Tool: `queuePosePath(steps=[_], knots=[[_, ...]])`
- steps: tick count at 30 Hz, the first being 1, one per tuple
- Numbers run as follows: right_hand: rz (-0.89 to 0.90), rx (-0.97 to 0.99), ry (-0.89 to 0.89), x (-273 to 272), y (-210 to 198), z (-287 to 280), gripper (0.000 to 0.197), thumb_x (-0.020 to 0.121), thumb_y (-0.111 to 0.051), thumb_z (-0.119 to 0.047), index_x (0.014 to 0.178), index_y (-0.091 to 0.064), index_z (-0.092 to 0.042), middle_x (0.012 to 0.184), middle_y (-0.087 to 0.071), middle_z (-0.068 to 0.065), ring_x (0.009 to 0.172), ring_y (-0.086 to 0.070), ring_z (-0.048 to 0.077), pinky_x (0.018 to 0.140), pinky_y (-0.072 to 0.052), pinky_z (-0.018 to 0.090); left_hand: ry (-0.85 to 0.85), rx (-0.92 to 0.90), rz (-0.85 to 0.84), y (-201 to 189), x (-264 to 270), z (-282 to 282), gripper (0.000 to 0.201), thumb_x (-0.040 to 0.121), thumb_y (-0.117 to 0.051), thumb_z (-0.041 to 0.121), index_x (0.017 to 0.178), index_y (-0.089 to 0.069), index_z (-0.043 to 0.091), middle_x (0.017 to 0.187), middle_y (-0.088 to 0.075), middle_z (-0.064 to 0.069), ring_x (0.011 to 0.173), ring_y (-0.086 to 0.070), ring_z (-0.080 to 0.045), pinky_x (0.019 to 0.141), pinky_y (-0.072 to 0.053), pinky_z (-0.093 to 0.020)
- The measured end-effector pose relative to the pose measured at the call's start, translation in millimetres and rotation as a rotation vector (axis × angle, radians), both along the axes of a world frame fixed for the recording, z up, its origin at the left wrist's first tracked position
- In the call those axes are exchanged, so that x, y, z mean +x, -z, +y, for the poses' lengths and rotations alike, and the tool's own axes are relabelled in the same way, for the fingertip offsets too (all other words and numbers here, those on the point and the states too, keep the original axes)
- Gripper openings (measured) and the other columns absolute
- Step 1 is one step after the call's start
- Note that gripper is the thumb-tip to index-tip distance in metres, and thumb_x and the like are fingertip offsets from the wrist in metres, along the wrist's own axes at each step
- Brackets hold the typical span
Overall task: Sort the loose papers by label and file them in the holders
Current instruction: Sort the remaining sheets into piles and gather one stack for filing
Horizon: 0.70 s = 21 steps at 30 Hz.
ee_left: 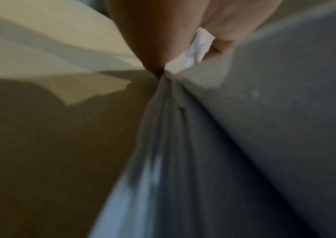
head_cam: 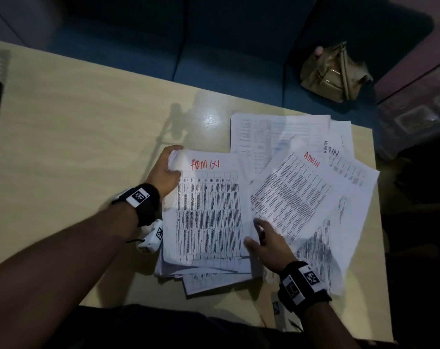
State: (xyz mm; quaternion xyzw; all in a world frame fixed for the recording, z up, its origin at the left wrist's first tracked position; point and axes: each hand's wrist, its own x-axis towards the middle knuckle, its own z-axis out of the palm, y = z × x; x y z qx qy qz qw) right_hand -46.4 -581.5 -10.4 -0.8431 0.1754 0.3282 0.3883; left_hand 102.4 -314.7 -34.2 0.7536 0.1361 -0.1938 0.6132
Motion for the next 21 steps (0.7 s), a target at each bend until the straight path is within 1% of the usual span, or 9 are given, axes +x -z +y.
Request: queuePosePath(steps=[2,4,7,9,11,14,16,18,21], knots=[[0.052,0.032,-0.034,-14.1,-0.6,-3.7,0.073,0.086,-0.068,-0.035,0.146,-0.027,-0.026,0.133,-0.052,-0.003,0.113,-0.056,0.018,0.091,-0.047,0.03,-0.015,0.005,-0.031,4.6,-1.4,1.4,0.069,0.083,-0.046,-0.015,0.125,-0.045,0.04,0.141,-0.044,-0.003,0.071,-0.059,-0.007,0.062,-0.048,-0.034],[0.02,0.019,0.052,-20.5,-1.1,-6.6,0.068,0.08,-0.075,-0.028,0.138,-0.04,-0.024,0.116,-0.057,-0.006,0.1,-0.06,0.016,0.077,-0.049,0.023,0.001,0.025,-0.038,7.1,0.9,4.1,0.07,0.082,-0.048,-0.015,0.129,-0.043,0.036,0.142,-0.043,-0.003,0.08,-0.056,0.003,0.07,-0.05,-0.031],[-0.081,-0.084,0.278,-19.7,-3.0,-7.0,0.045,0.071,-0.083,-0.021,0.109,-0.059,-0.018,0.096,-0.066,0.0,0.073,-0.063,0.008,0.051,-0.048,0.013,0.06,0.064,-0.045,7.8,5.4,6.6,0.073,0.083,-0.062,-0.006,0.139,-0.034,0.032,0.146,-0.04,-0.005,0.104,-0.055,-0.008,0.092,-0.049,-0.037],[-0.138,-0.103,0.321,-16.3,-2.9,-4.9,0.036,0.068,-0.085,-0.021,0.096,-0.062,-0.015,0.088,-0.066,0.001,0.066,-0.063,0.011,0.051,-0.053,0.022,0.09,0.109,-0.064,9.8,5.8,8.5,0.079,0.084,-0.069,0.003,0.142,-0.028,0.035,0.148,-0.038,-0.005,0.122,-0.048,-0.019,0.101,-0.046,-0.034],[-0.171,-0.134,0.312,-11.6,-4.2,-4.2,0.032,0.067,-0.085,-0.023,0.084,-0.063,-0.008,0.077,-0.066,0.006,0.061,-0.065,0.023,0.054,-0.057,0.034,0.081,0.132,-0.071,12.6,4.3,8.4,0.077,0.086,-0.066,0.001,0.143,-0.029,0.035,0.14,-0.046,-0.004,0.116,-0.051,-0.019,0.081,-0.051,-0.014],[-0.17,-0.176,0.334,-6.4,-9.2,-18.4,0.03,0.075,-0.08,-0.029,0.076,-0.06,-0.005,0.07,-0.065,0.005,0.059,-0.064,0.025,0.042,-0.044,0.025,0.062,0.126,-0.084,14.9,2.1,5.4,0.073,0.087,-0.063,-0.004,0.142,-0.031,0.032,0.128,-0.05,0.001,0.11,-0.052,-0.015,0.064,-0.042,-0.001],[-0.186,-0.218,0.338,-5.2,-12.6,-35.9,0.027,0.08,-0.074,-0.034,0.076,-0.059,-0.012,0.077,-0.064,0.0,0.069,-0.06,0.019,0.051,-0.04,0.022,0.07,0.116,-0.083,13.7,1.3,4.7,0.071,0.086,-0.062,-0.006,0.141,-0.034,0.03,0.127,-0.05,0.003,0.111,-0.051,-0.016,0.065,-0.042,-0.003],[-0.226,-0.158,0.345,-2.5,-14.4,-49.5,0.022,0.083,-0.072,-0.032,0.077,-0.057,-0.018,0.086,-0.065,-0.002,0.078,-0.062,0.017,0.062,-0.045,0.026,0.082,0.094,-0.076,15.0,0.9,5.1,0.07,0.086,-0.062,-0.007,0.138,-0.036,0.031,0.127,-0.051,0.003,0.114,-0.052,-0.019,0.07,-0.045,-0.011],[-0.196,-0.138,0.226,7.0,-13.3,-49.0,0.016,0.085,-0.068,-0.016,0.096,-0.058,-0.021,0.091,-0.062,-0.004,0.077,-0.06,0.013,0.059,-0.041,0.02,0.051,0.085,-0.063,13.6,0.3,3.8,0.068,0.086,-0.062,-0.006,0.137,-0.038,0.031,0.127,-0.053,0.002,0.114,-0.052,-0.019,0.072,-0.045,-0.014]])
